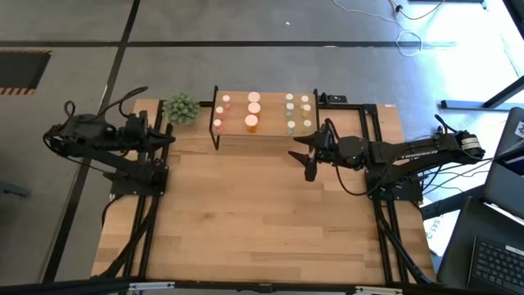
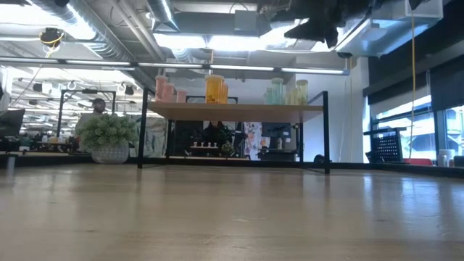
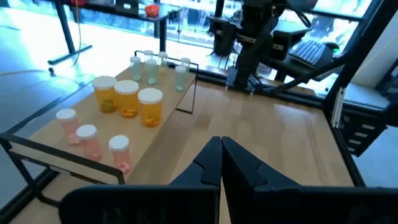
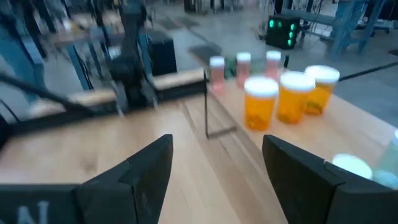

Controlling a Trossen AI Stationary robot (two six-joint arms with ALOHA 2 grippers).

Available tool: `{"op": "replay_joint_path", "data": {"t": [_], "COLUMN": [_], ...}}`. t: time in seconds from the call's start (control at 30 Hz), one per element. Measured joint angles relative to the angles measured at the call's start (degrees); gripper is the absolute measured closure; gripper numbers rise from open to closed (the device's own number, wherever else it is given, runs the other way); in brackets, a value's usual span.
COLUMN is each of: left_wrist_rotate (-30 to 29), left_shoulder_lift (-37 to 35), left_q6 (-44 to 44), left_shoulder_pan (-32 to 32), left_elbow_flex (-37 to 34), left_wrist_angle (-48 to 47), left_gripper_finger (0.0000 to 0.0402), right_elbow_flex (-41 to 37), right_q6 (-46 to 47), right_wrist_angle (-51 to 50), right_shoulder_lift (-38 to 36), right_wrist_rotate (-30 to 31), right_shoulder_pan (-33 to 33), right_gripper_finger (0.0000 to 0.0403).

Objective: Pick and place medicine bottles onto shelf by color
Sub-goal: Return to Home Position

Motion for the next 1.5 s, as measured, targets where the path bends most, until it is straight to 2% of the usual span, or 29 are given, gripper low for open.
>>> {"op": "replay_joint_path", "data": {"t": [0.07, 0.23, 0.3, 0.5, 0.67, 0.87, 1.3, 1.5], "left_wrist_rotate": [0.0, 0.1, 0.7, 1.8, 2.1, 2.8, 2.9, 2.9], "left_shoulder_lift": [-2.2, -8.8, -11.7, -18.1, -21.2, -21.1, -21.1, -21.1], "left_q6": [1.1, 1.3, 1.4, 1.6, 6.0, 9.9, 10.5, 10.4], "left_shoulder_pan": [0.0, 0.0, 0.0, 0.0, 0.0, 0.0, 0.0, 0.0], "left_elbow_flex": [-2.6, -9.7, -12.5, -18.2, -21.4, -22.4, -26.2, -29.3], "left_wrist_angle": [1.8, 7.5, 9.6, 14.3, 17.2, 20.5, 25.7, 29.7], "left_gripper_finger": [0.0401, 0.0401, 0.0401, 0.0401, 0.0401, 0.0401, 0.0401, 0.0401], "right_elbow_flex": [0.0, 0.0, 0.0, 0.0, 0.0, 0.0, -0.1, -4.5], "right_q6": [0.7, -5.9, -6.8, -9.7, -9.8, -10.0, -9.9, -9.0], "right_wrist_angle": [2.5, 5.5, 5.2, -0.1, -8.4, -13.9, -23.8, -23.1], "right_shoulder_lift": [-0.7, -6.3, -9.9, -21.0, -28.5, -33.8, -45.3, -52.2], "right_wrist_rotate": [-0.6, -10.7, -12.0, -11.3, -5.4, -3.3, -3.4, -3.4], "right_shoulder_pan": [0.1, 1.8, 3.1, 7.3, 10.4, 12.5, 12.9, 12.9], "right_gripper_finger": [0.0153, 0.0153, 0.0153, 0.0153, 0.0153, 0.0153, 0.0153, 0.0153]}}
